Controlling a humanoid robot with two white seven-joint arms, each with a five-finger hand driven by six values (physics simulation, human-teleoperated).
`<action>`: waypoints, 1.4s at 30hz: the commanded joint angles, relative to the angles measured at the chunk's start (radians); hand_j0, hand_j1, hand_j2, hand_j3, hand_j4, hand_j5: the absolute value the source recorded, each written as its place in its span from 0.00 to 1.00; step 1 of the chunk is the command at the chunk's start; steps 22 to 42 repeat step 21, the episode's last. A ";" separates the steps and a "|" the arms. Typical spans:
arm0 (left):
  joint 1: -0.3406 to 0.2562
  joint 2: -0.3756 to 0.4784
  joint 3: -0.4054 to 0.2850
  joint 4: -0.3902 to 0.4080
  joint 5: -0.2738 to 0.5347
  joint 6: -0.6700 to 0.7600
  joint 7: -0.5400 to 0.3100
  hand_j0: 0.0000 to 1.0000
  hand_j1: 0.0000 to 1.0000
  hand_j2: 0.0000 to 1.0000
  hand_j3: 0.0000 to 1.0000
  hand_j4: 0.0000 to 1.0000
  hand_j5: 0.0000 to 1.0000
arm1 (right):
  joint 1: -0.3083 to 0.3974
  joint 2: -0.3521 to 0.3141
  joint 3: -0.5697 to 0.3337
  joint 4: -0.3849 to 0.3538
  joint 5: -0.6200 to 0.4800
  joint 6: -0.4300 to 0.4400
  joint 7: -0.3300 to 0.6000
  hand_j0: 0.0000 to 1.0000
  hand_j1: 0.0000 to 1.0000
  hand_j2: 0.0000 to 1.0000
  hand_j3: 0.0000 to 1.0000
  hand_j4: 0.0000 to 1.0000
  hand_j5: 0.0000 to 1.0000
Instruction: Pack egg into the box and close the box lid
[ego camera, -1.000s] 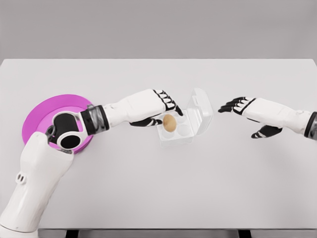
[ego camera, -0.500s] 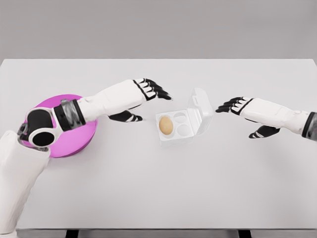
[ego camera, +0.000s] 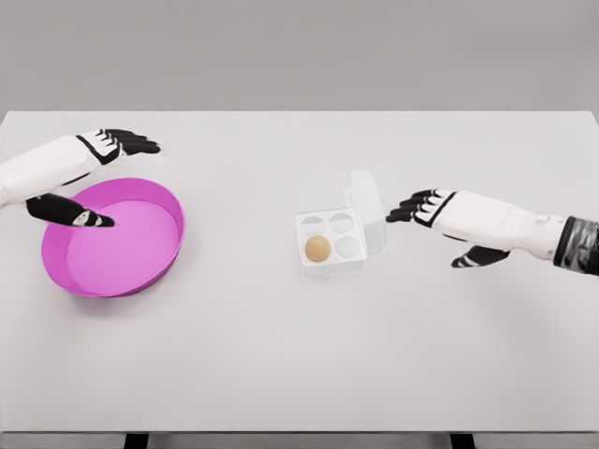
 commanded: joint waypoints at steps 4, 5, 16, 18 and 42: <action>0.000 0.029 0.019 0.034 0.032 0.003 0.000 1.00 1.00 1.00 1.00 1.00 1.00 | -0.003 0.010 0.026 -0.077 -0.010 0.003 0.000 1.00 1.00 1.00 1.00 1.00 1.00; 0.000 0.029 0.019 0.035 0.032 0.003 0.000 1.00 1.00 1.00 1.00 1.00 1.00 | -0.003 0.026 0.026 -0.078 -0.010 0.003 0.000 1.00 1.00 1.00 1.00 1.00 1.00; 0.002 0.027 0.018 0.034 0.021 0.003 0.000 1.00 1.00 1.00 1.00 1.00 1.00 | 0.049 0.084 -0.193 -0.063 -0.053 0.003 0.000 1.00 1.00 1.00 1.00 1.00 1.00; 0.002 0.027 0.018 0.034 0.021 0.003 0.000 1.00 1.00 1.00 1.00 1.00 1.00 | 0.133 0.087 -0.350 -0.054 -0.107 0.003 0.000 1.00 1.00 1.00 1.00 1.00 1.00; 0.002 0.027 0.018 0.032 0.021 0.003 0.000 1.00 1.00 1.00 1.00 1.00 1.00 | 0.173 0.086 -0.405 -0.057 -0.139 0.003 0.000 1.00 1.00 1.00 1.00 1.00 1.00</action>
